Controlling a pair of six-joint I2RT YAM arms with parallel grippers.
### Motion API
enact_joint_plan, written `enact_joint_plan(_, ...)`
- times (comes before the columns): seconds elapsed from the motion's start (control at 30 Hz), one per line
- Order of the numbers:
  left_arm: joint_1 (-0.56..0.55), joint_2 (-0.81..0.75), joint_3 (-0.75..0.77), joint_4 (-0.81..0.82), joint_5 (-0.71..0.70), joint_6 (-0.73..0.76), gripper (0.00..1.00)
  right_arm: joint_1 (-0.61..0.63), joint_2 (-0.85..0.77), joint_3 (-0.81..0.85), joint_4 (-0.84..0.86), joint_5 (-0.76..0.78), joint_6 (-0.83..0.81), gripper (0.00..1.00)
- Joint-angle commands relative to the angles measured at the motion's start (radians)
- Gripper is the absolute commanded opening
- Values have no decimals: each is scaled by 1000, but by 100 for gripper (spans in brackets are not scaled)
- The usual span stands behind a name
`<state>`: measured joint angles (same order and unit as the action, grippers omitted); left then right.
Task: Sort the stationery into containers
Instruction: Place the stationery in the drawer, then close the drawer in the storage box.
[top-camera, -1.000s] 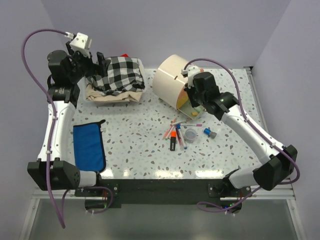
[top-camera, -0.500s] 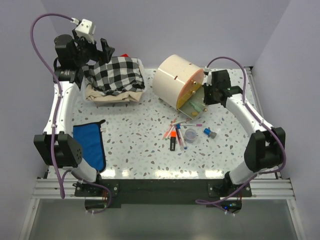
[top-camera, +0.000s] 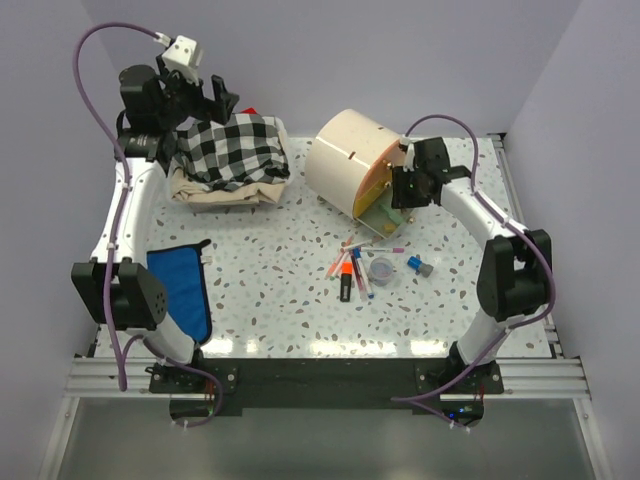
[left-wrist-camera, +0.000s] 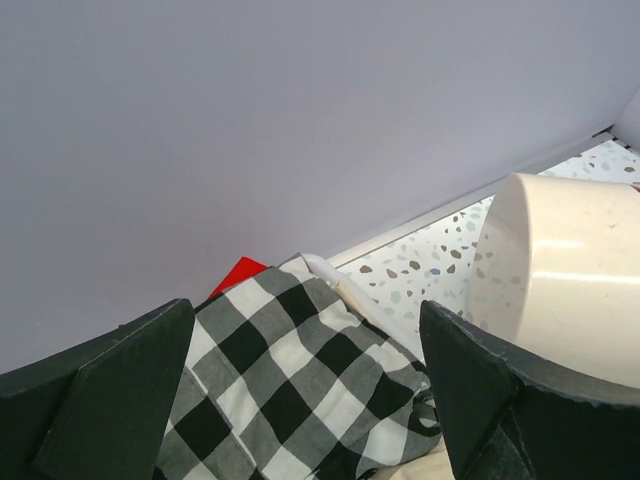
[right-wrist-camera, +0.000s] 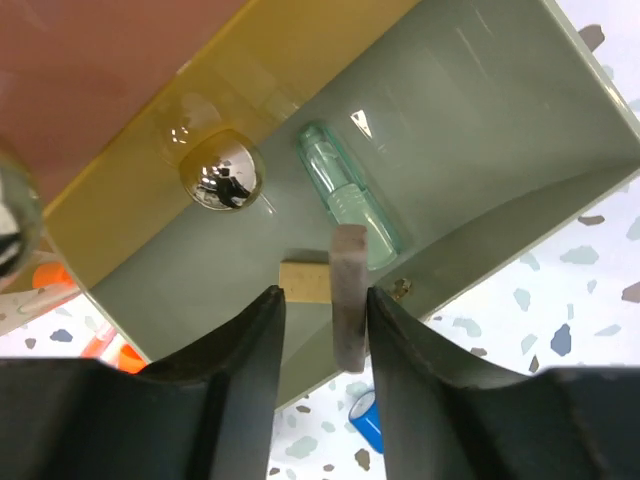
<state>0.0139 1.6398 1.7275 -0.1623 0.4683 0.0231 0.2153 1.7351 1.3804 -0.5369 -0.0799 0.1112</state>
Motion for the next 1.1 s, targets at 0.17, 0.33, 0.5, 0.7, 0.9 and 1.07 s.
enact_joint_plan(0.17,-103,123,142,46,84,6,100,-39,-114,29,-38,-58,67,57)
enact_joint_plan(0.33,-120,181,169,102,63,-61,100,-115,-186,-24,-66,-12,216,54)
enact_joint_plan(0.5,-120,265,158,145,-5,-159,92,-302,-161,-98,-136,-18,366,0)
enact_joint_plan(0.7,-127,344,156,225,65,-210,42,-352,-94,-99,-92,-60,357,0)
enact_joint_plan(0.9,-181,388,149,241,76,-190,0,-352,-17,-92,-2,-145,392,0)
enact_joint_plan(1.07,-218,419,161,228,75,-169,0,-352,43,-61,28,-182,406,0)
